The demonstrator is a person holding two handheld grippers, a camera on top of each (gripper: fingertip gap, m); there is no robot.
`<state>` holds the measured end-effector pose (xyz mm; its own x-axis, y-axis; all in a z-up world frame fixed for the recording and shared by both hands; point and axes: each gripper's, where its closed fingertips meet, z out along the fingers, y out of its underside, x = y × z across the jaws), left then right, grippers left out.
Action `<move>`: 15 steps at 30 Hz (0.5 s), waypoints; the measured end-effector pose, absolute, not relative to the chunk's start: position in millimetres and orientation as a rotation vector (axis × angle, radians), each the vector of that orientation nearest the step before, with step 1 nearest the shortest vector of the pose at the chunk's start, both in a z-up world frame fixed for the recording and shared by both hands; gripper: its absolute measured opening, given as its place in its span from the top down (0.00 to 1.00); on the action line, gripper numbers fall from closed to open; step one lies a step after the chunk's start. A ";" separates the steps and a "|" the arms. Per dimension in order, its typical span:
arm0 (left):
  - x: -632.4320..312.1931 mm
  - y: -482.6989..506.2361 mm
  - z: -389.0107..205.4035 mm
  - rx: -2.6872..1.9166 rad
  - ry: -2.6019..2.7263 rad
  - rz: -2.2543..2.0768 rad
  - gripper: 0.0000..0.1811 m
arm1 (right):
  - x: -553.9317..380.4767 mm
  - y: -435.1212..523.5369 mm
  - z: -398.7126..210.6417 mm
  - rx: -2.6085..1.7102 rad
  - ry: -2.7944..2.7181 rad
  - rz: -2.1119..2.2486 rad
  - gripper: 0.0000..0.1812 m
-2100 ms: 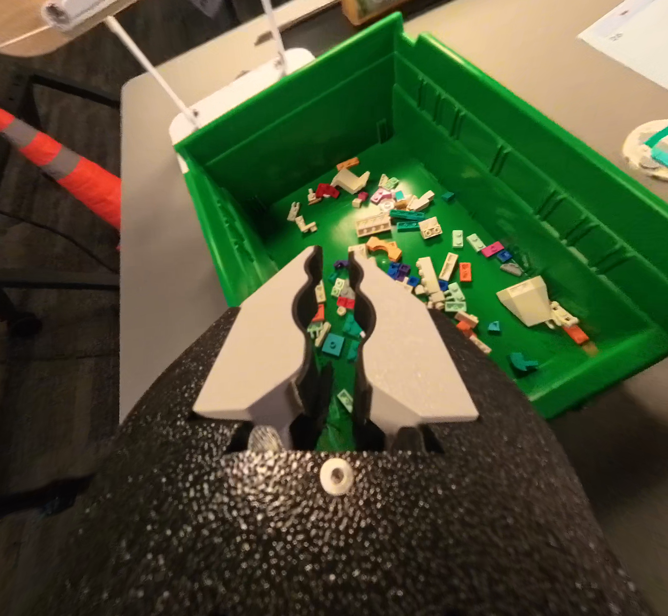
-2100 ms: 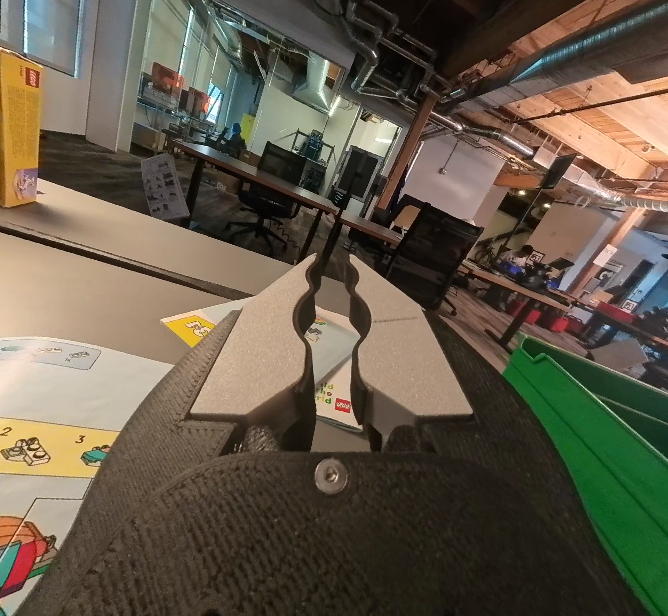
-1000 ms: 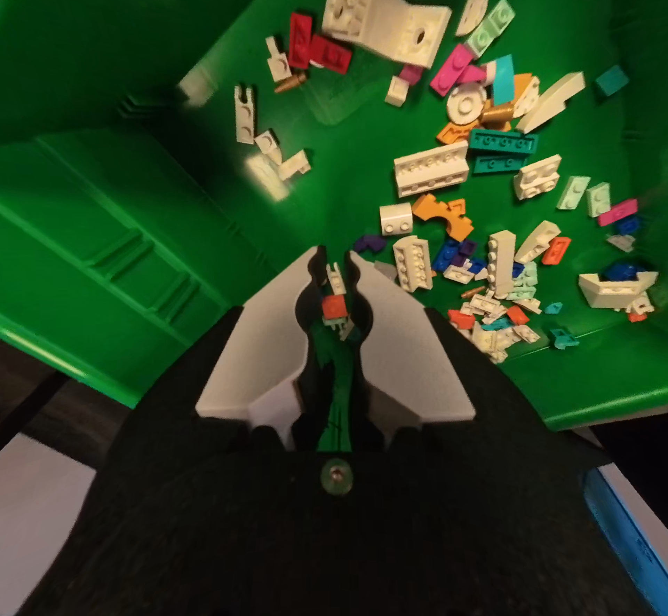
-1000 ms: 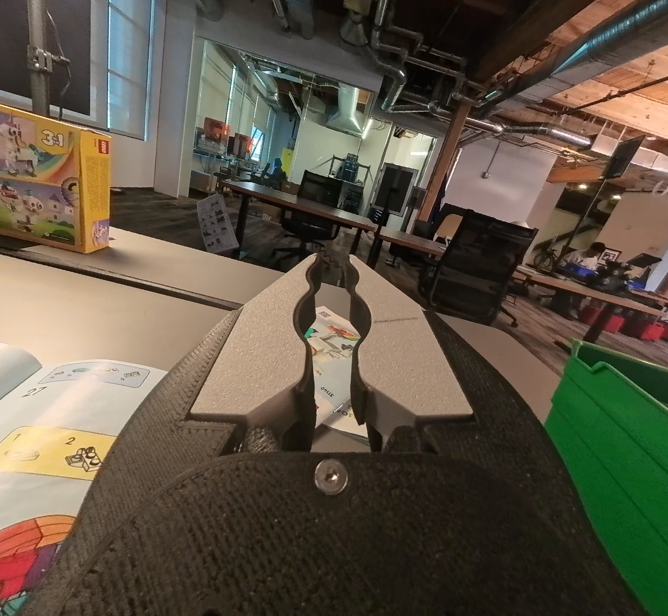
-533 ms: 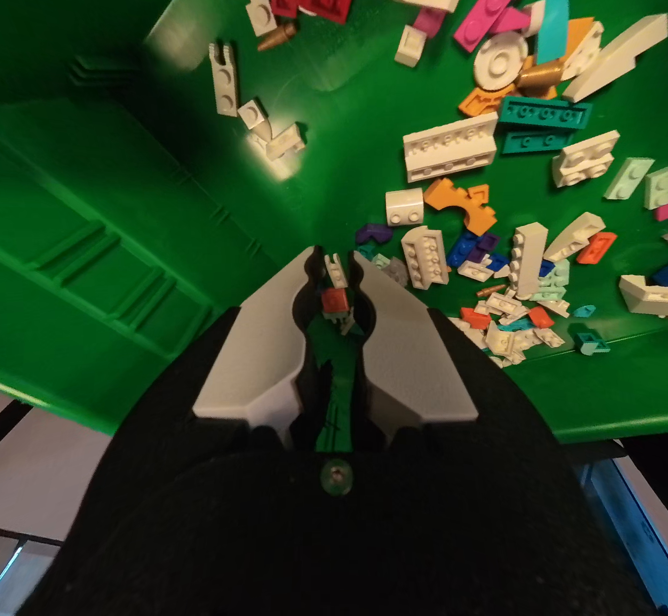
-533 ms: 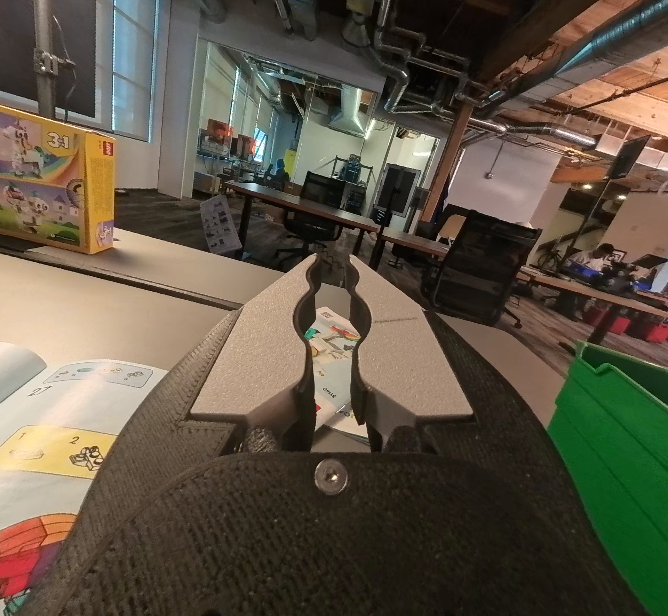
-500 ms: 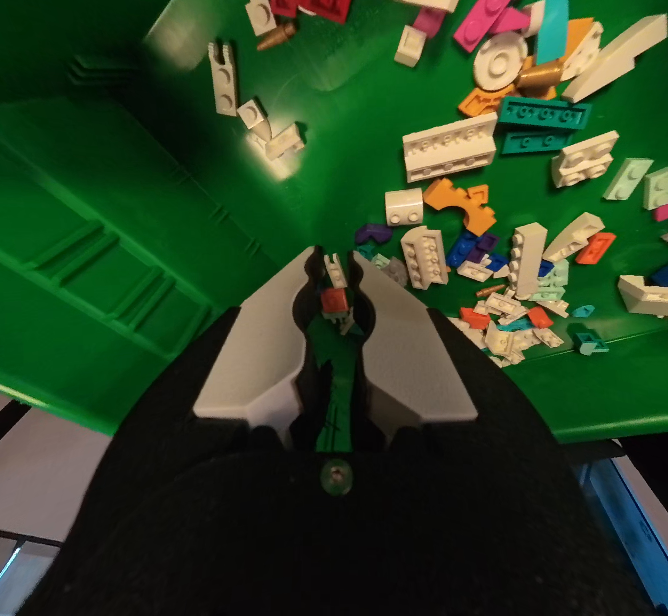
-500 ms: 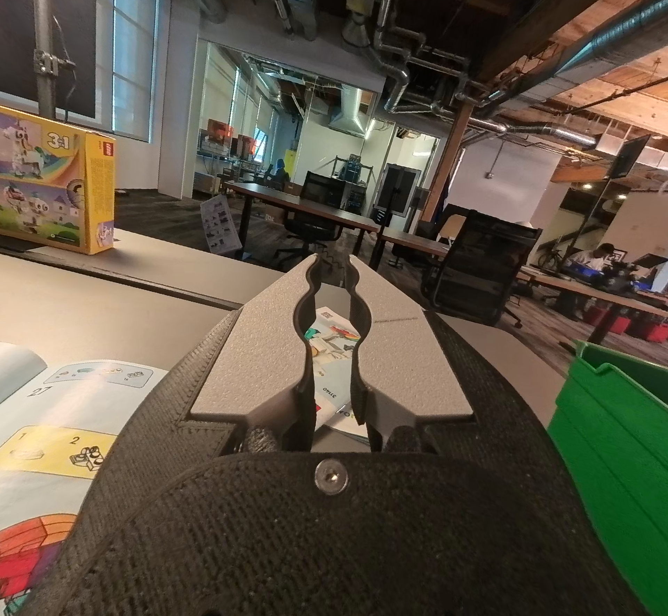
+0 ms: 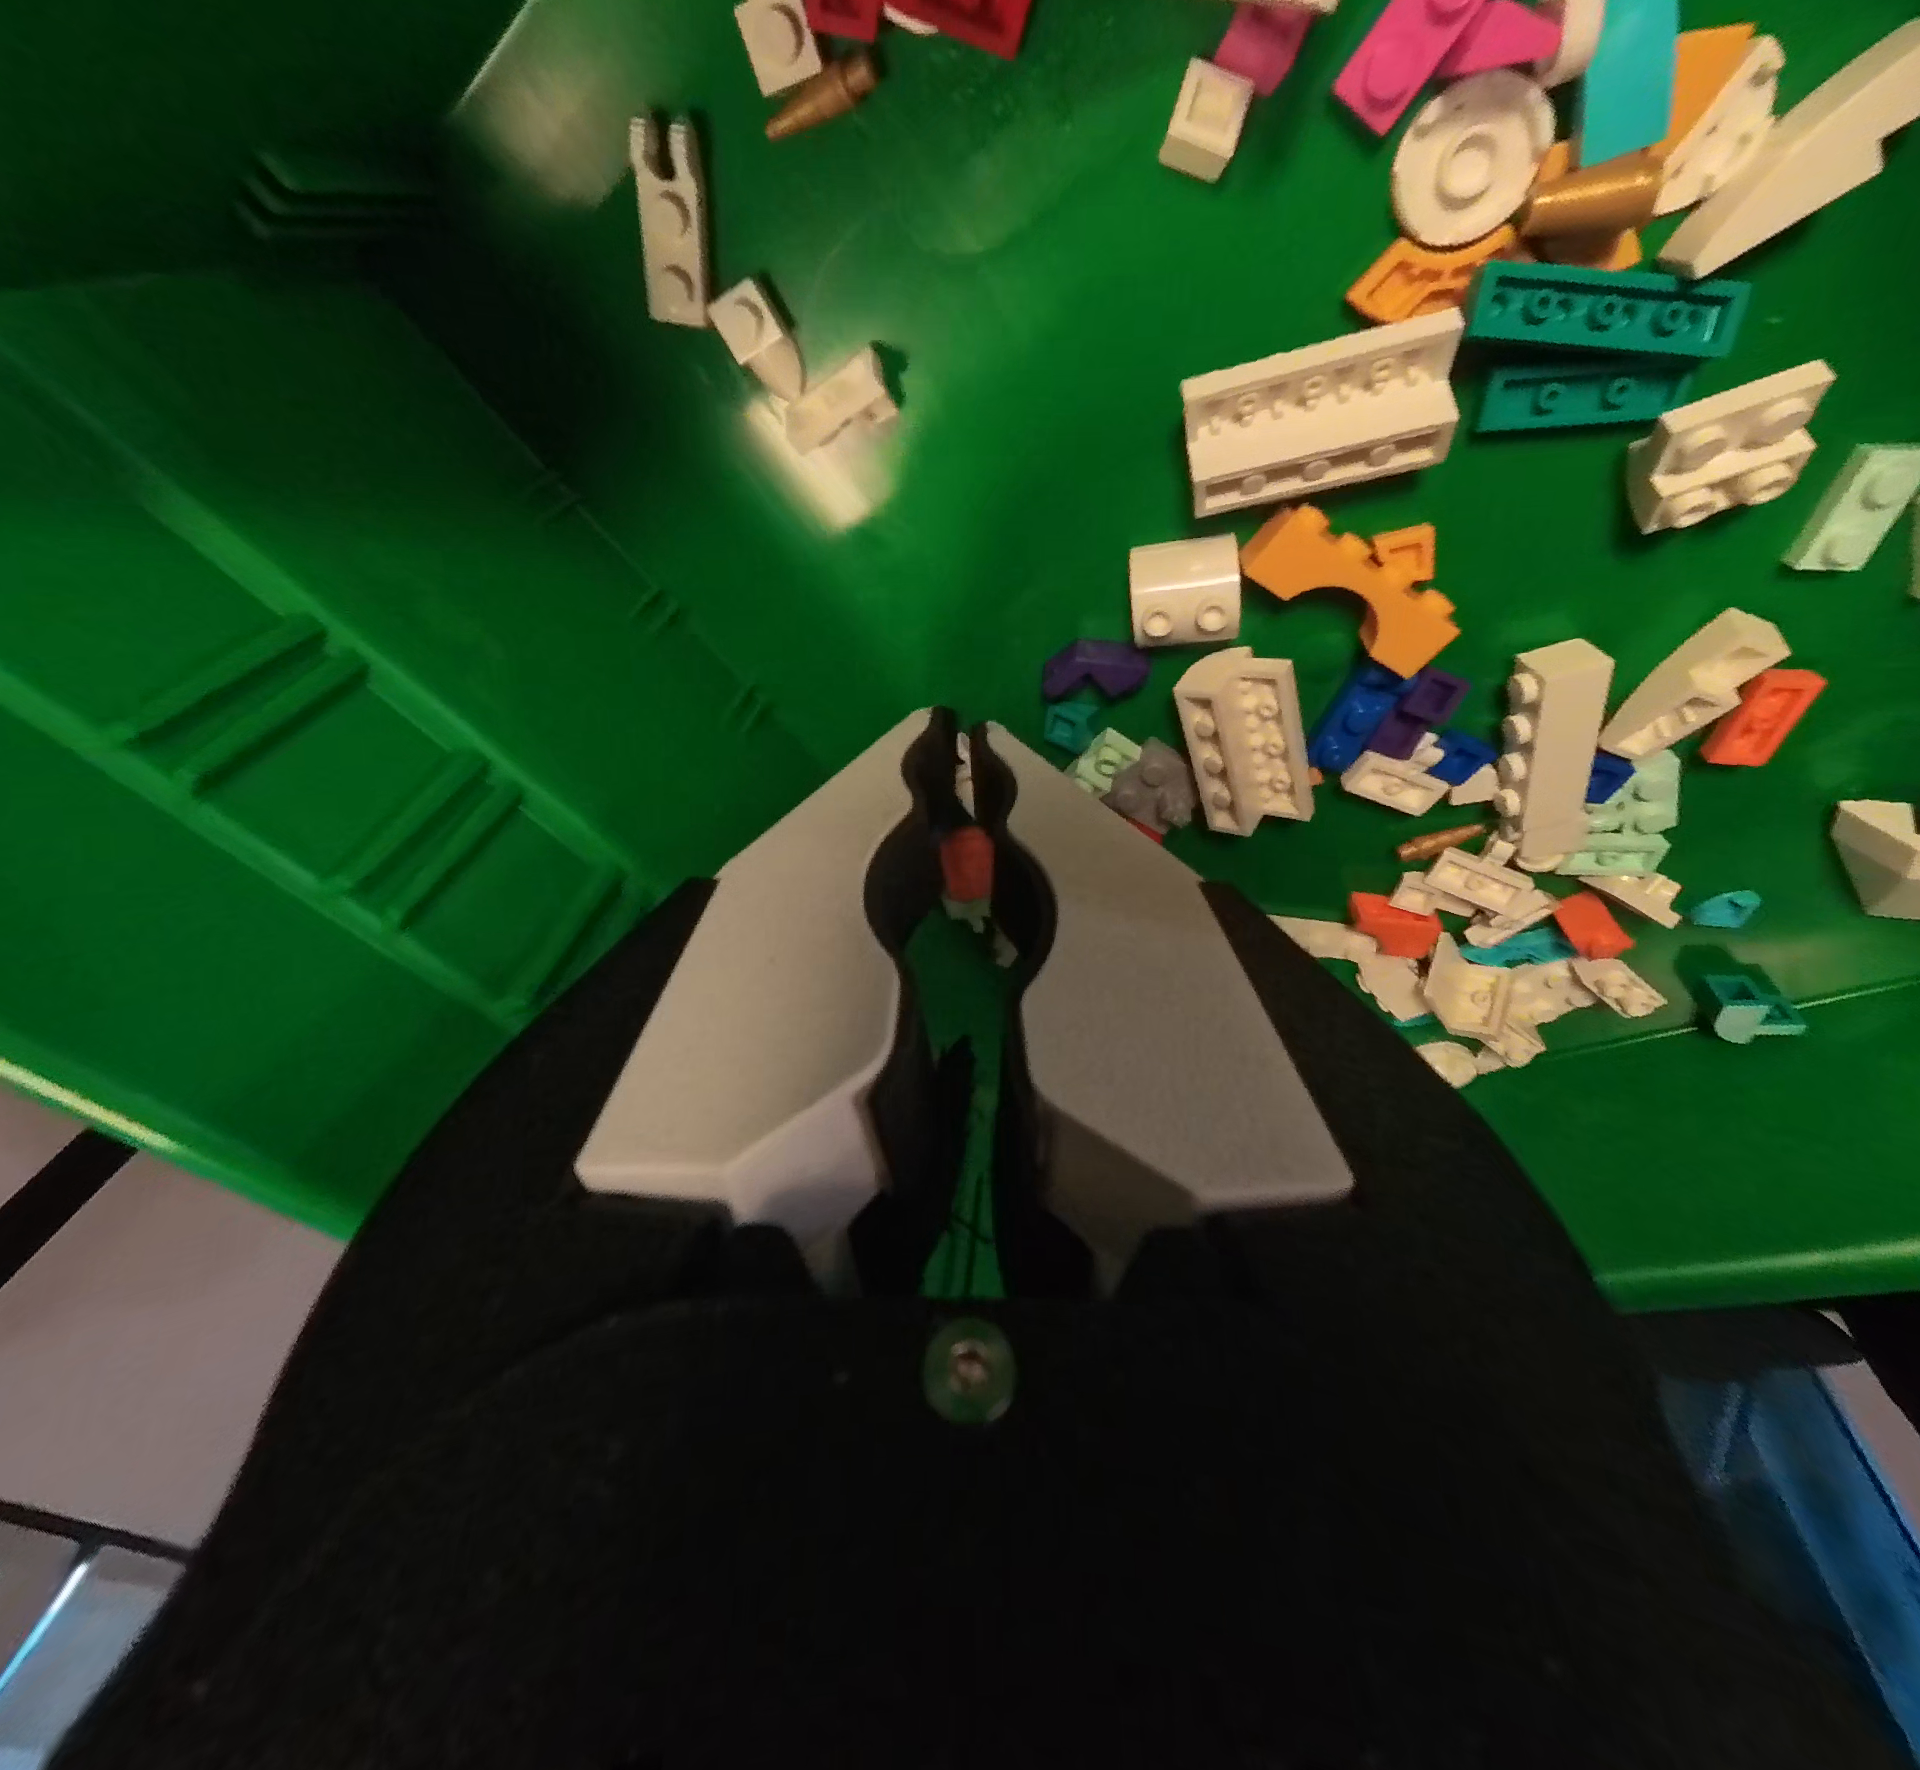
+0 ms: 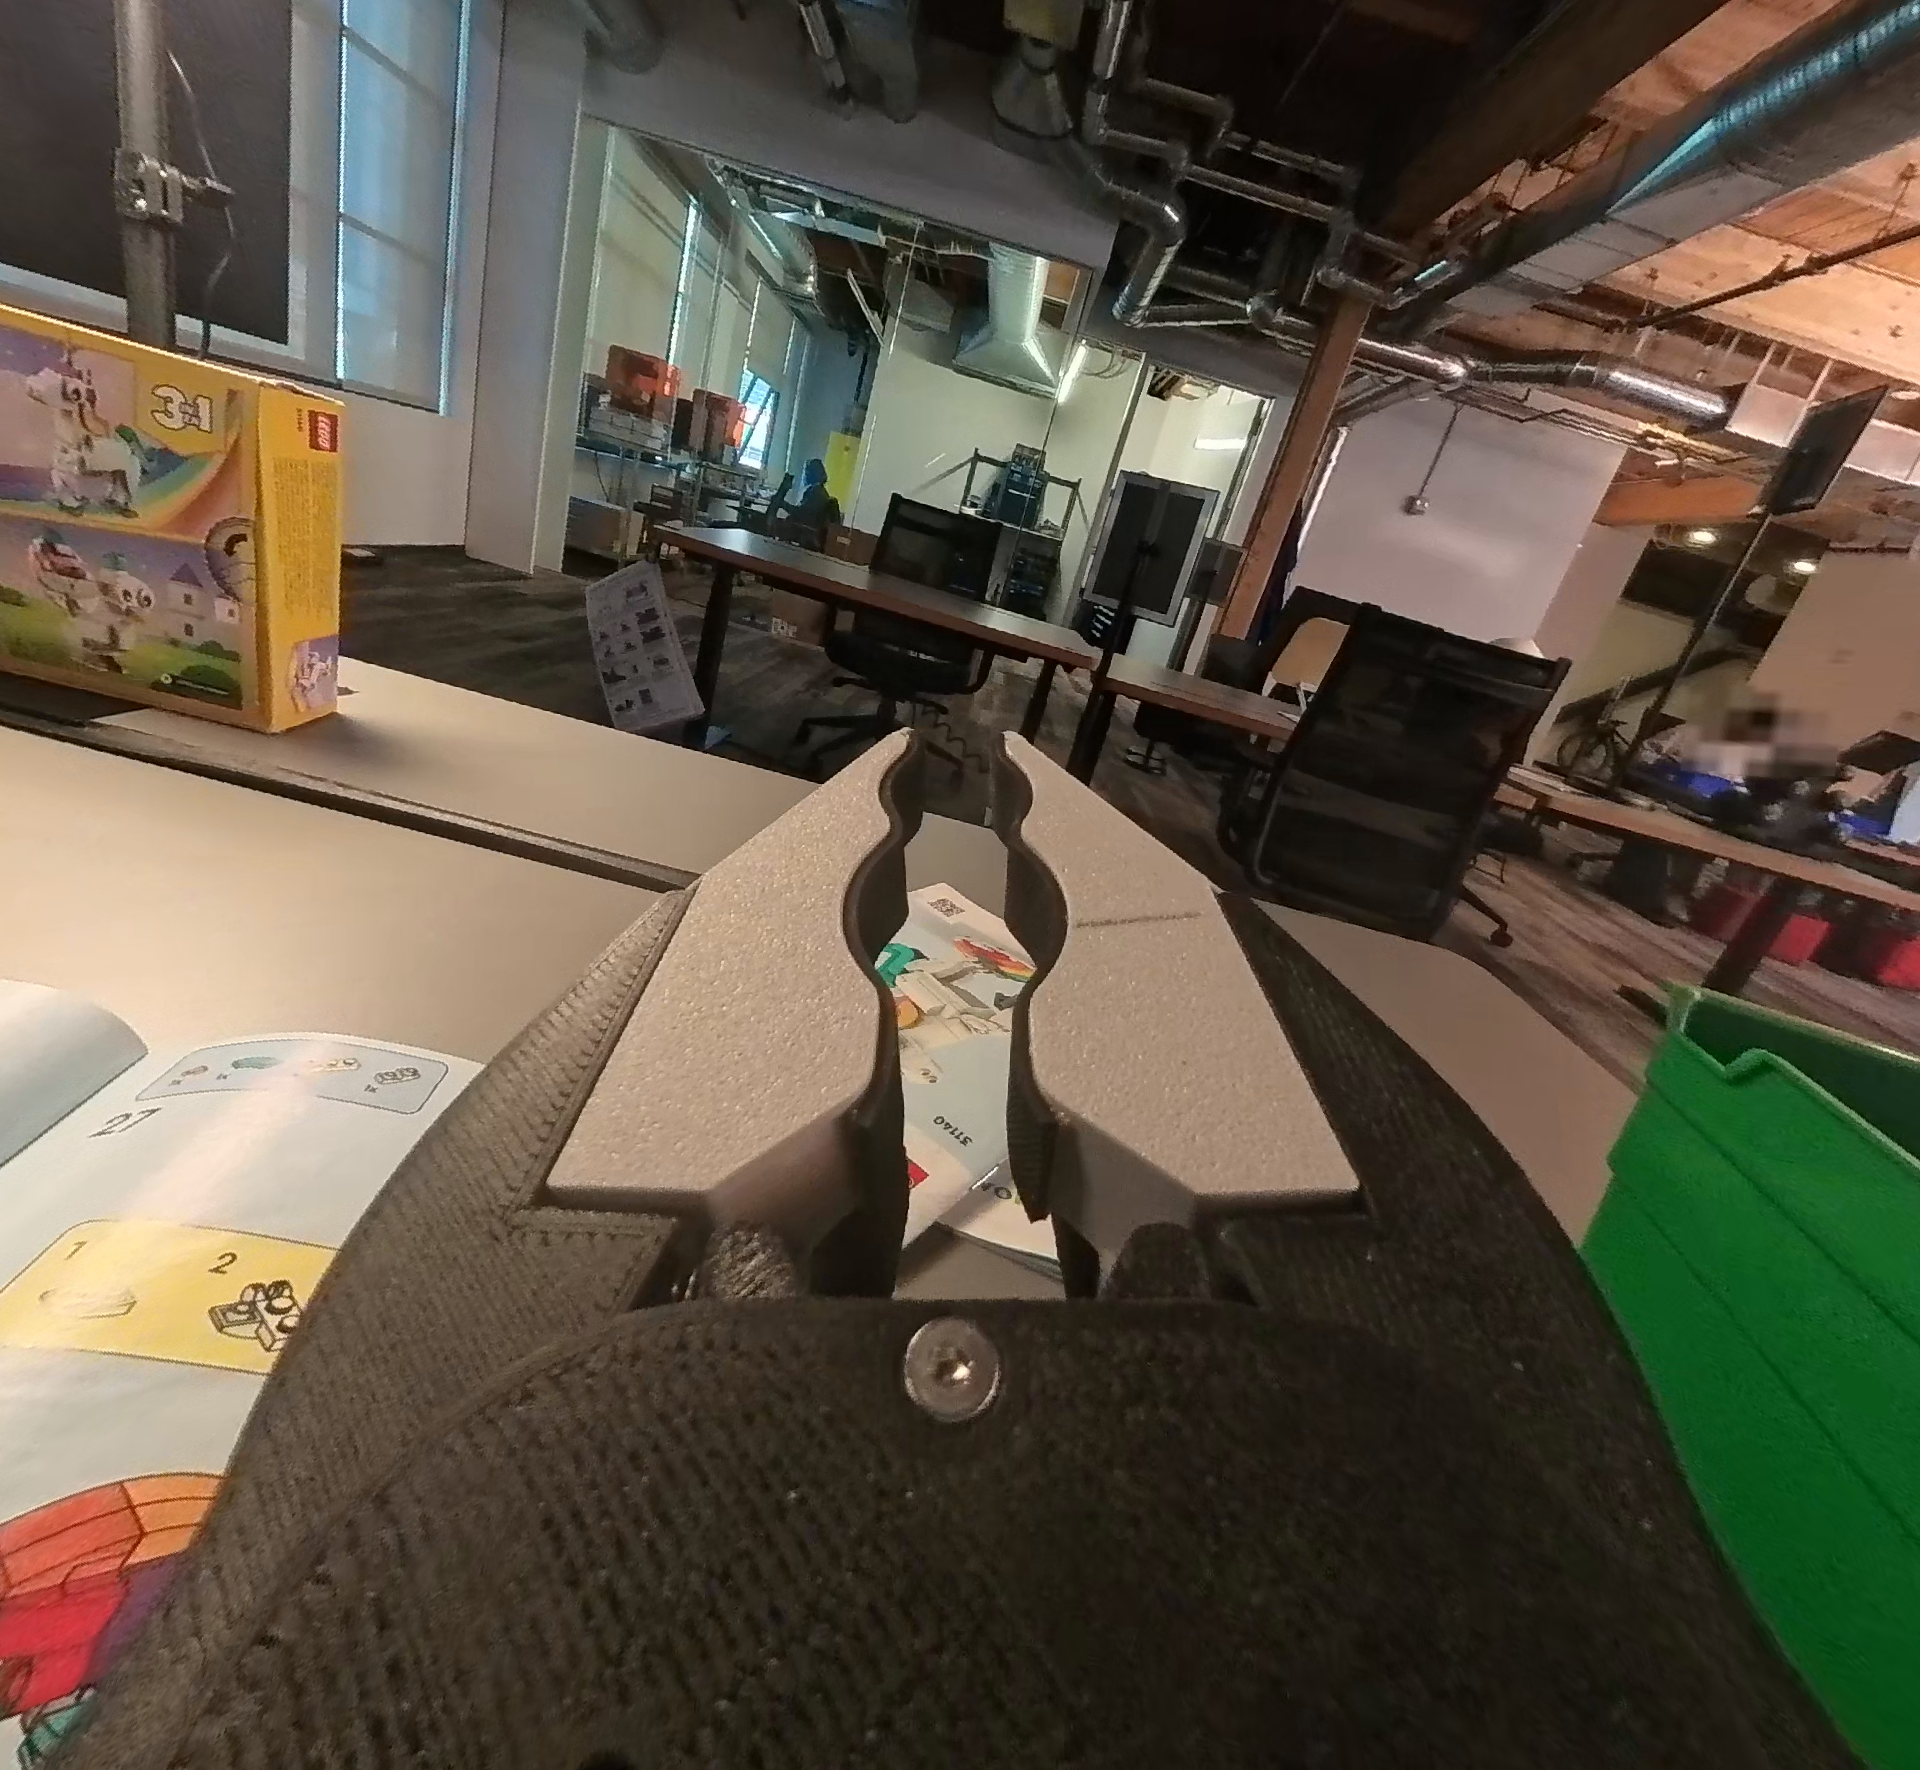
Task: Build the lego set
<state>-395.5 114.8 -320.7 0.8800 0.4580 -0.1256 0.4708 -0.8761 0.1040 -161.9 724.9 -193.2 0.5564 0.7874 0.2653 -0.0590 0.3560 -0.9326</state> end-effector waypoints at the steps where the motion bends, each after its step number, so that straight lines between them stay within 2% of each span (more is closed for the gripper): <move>1: -393.8 115.4 -320.6 2.926 0.717 -0.146 1.00 | -161.9 724.8 -193.2 -1.074 -0.819 0.633 0.94; 15: -380.0 134.4 -320.5 3.105 0.781 -0.080 1.00 | -162.1 724.2 -193.1 -1.073 -0.821 0.635 0.94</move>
<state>-380.0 134.4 -320.5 0.8798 0.4741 -0.0337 0.4710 -0.8792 -0.0716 -162.1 724.2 -193.1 0.5546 0.7883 0.2664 -0.0593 0.3567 -0.9323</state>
